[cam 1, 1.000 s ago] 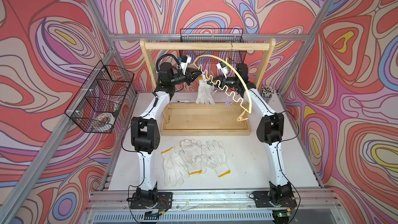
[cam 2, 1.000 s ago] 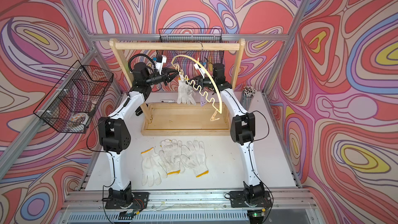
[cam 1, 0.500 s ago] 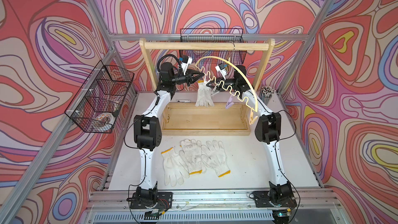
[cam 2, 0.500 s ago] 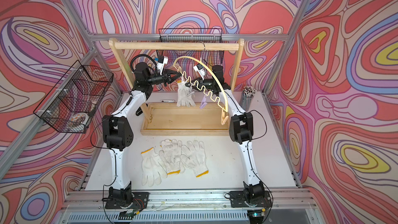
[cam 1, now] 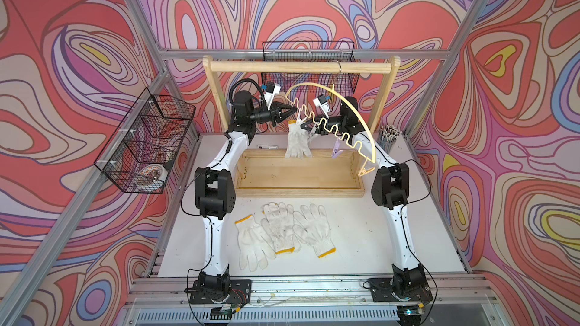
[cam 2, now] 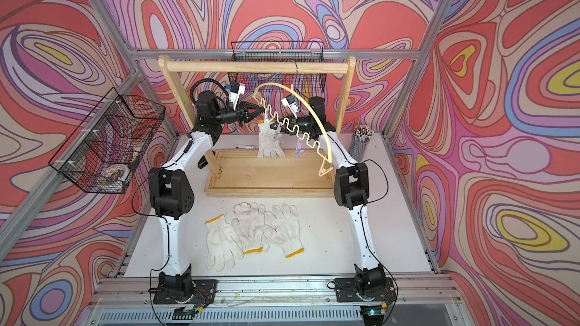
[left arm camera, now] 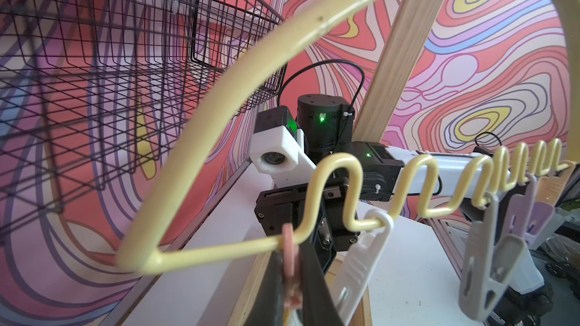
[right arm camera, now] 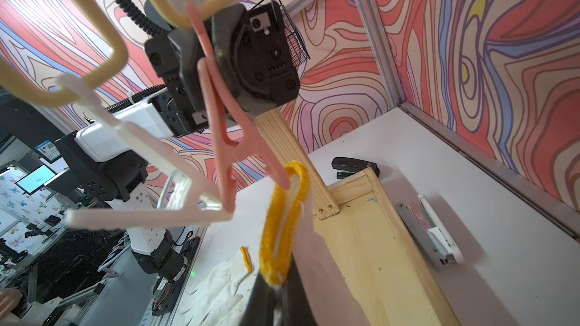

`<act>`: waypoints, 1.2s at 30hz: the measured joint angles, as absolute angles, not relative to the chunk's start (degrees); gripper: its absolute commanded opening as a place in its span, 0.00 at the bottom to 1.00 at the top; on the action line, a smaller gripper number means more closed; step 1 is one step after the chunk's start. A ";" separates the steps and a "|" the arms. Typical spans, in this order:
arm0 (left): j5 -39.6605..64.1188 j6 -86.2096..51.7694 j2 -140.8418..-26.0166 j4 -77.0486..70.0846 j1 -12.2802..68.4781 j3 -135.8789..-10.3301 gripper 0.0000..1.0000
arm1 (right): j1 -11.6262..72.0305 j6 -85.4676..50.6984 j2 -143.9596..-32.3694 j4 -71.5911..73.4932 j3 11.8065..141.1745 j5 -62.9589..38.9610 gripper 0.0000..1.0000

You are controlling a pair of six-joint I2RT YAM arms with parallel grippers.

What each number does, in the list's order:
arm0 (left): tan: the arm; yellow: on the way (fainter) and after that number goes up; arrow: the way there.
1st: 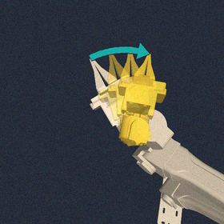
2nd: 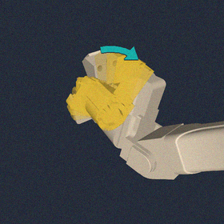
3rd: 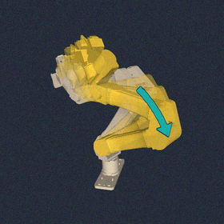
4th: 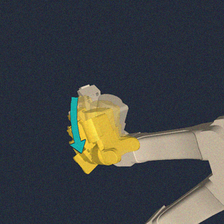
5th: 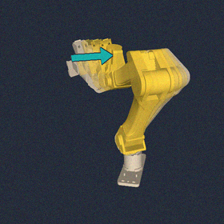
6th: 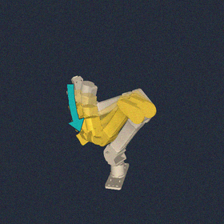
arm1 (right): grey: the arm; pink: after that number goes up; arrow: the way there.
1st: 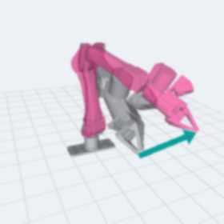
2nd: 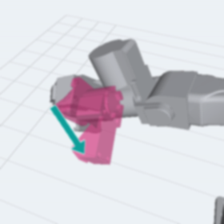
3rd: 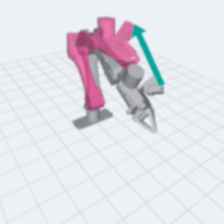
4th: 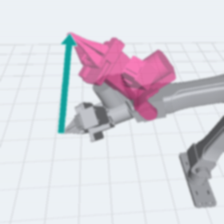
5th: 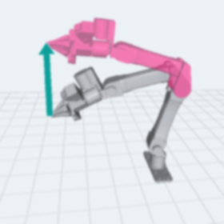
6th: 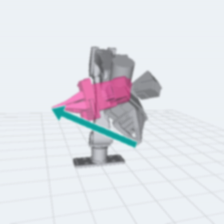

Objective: Clip the gloves onto a hanger to dry
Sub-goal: Clamp the glove onto the hanger.

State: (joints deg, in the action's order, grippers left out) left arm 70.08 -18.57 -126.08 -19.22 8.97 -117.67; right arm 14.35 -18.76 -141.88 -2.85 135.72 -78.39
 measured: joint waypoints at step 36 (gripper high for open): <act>75.05 -19.42 -126.45 -17.56 7.77 -117.78 0.00 | 15.38 -24.99 -141.60 6.00 135.24 -80.36 0.00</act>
